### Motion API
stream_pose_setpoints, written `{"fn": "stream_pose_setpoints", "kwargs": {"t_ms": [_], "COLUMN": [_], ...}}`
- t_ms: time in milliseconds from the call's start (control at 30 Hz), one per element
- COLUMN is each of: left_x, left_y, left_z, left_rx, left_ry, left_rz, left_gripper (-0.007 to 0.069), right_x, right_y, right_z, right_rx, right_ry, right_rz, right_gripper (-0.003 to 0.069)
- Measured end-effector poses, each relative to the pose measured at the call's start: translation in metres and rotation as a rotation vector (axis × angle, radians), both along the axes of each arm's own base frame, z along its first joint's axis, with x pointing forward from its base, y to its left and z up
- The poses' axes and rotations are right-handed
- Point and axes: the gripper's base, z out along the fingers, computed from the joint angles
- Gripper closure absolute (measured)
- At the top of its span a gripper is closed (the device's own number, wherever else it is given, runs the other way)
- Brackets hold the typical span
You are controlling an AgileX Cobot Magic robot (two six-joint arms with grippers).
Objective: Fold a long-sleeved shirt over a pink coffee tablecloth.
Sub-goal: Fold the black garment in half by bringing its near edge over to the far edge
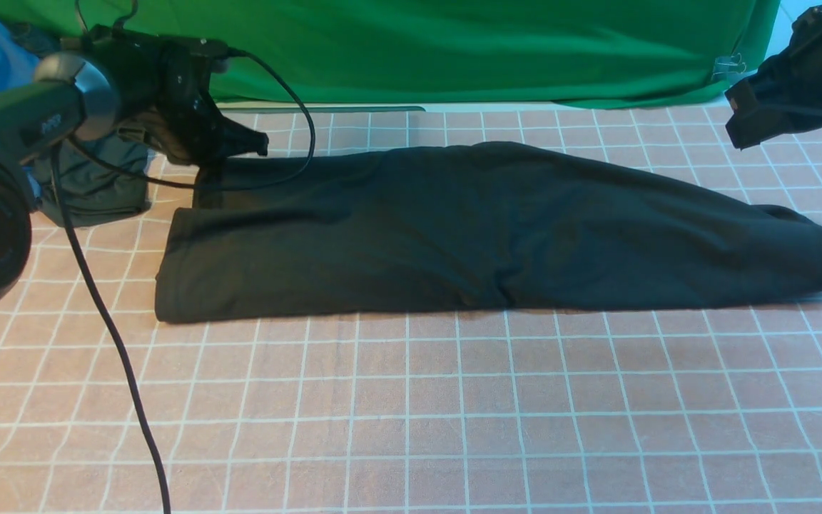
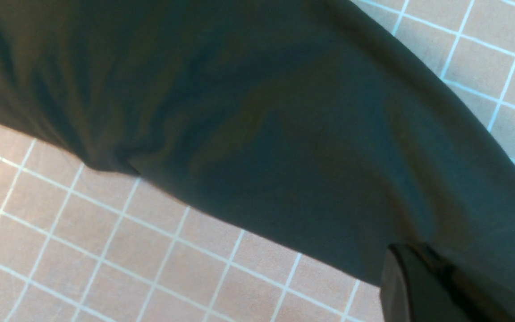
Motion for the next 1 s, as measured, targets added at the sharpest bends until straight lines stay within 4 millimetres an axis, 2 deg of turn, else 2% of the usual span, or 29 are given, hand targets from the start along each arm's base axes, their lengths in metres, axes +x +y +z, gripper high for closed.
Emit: {"fn": "stream_pose_setpoints", "kwargs": {"t_ms": [133, 667, 767, 900, 933, 1000], "left_x": [0.004, 0.011, 0.011, 0.007, 0.002, -0.007], "left_y": [0.000, 0.000, 0.003, 0.007, 0.008, 0.007], "left_z": [0.014, 0.015, 0.018, 0.035, 0.050, 0.068], "left_rx": [0.003, 0.050, 0.081, 0.069, 0.031, -0.056], "left_ry": [-0.087, -0.171, -0.179, -0.205, -0.221, -0.210], "left_rz": [-0.017, -0.062, -0.050, 0.021, 0.073, 0.141], "left_gripper": [0.0576, 0.0569, 0.0519, 0.0445, 0.0413, 0.0412], "right_x": [0.000, 0.000, 0.000, 0.000, 0.001, 0.002], "right_y": [0.000, 0.000, 0.000, 0.000, 0.000, -0.001], "right_z": [0.000, 0.001, 0.001, 0.001, 0.001, 0.001], "right_rx": [0.001, 0.007, 0.007, 0.002, -0.002, -0.013], "right_ry": [-0.001, -0.006, -0.006, -0.009, -0.013, -0.022], "right_rz": [0.000, -0.002, -0.001, 0.006, 0.010, -0.004], "right_gripper": [0.0623, 0.0623, 0.0623, 0.0623, 0.0623, 0.0623]}}
